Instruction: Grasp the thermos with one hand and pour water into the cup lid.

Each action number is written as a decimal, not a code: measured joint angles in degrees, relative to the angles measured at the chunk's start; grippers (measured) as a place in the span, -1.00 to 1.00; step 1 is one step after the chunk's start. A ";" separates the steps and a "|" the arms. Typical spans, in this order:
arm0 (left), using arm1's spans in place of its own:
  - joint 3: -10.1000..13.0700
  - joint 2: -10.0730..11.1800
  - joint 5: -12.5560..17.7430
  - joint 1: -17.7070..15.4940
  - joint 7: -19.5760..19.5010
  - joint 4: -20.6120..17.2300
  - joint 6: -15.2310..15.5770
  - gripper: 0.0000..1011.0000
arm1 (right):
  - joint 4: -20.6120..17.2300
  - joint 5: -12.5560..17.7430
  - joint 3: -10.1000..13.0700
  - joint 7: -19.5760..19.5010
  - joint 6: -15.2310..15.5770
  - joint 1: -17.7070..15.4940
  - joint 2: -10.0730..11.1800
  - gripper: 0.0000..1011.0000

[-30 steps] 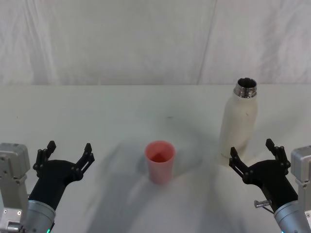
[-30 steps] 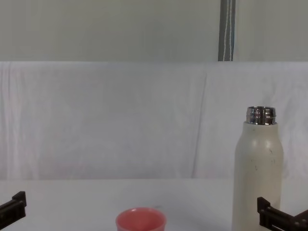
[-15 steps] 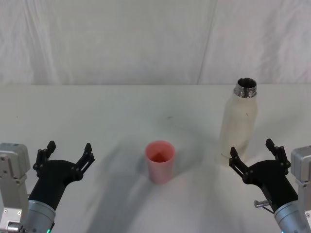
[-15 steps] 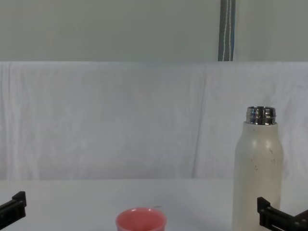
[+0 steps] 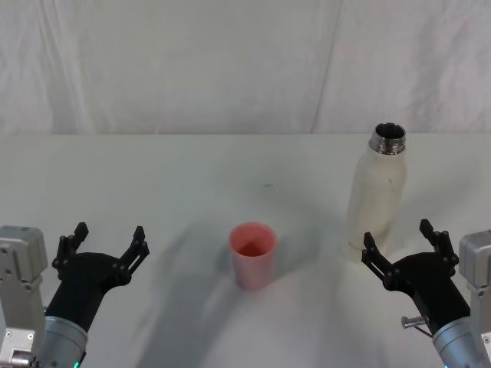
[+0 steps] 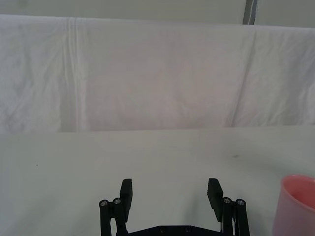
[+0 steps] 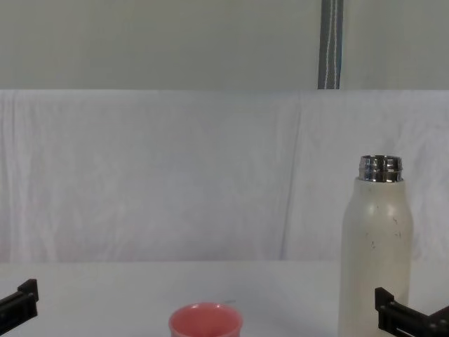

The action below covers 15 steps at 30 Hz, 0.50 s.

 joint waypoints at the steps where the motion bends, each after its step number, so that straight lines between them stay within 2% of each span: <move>1: 0.01 0.00 0.00 0.00 0.00 0.00 0.00 0.98 | 0.00 0.00 0.00 0.00 0.00 0.00 0.00 0.98; 15: 0.00 0.00 0.00 0.00 0.00 0.00 0.00 0.98 | 0.00 0.00 0.00 0.00 0.00 0.00 0.00 0.98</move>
